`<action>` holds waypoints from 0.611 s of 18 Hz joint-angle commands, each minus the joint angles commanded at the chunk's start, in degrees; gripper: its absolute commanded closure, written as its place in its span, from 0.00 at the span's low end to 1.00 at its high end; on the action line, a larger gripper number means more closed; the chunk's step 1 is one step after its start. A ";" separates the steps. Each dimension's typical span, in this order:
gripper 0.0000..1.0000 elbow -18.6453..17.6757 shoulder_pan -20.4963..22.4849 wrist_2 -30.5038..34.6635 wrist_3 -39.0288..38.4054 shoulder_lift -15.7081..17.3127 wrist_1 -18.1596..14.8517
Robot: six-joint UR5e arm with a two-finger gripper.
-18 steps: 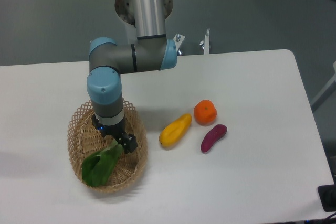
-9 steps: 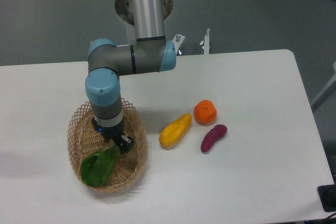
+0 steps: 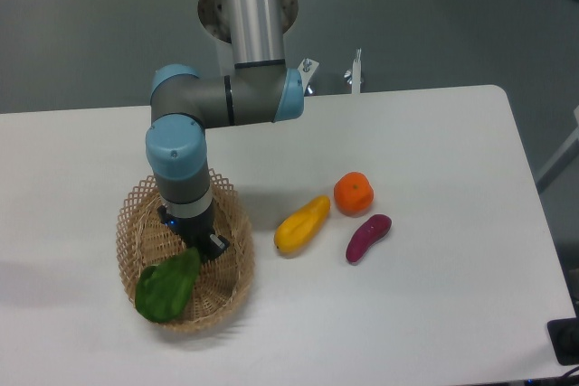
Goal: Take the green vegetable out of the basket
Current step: 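Lift the bok choy out of the basket toward the orange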
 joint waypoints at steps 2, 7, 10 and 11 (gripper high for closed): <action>0.63 0.00 0.35 0.00 0.18 1.49 -0.17; 0.63 0.79 4.47 -0.44 4.31 5.98 -1.75; 0.63 1.32 8.69 -0.96 7.72 7.65 -3.42; 0.63 1.84 10.01 -1.14 9.13 7.65 -4.04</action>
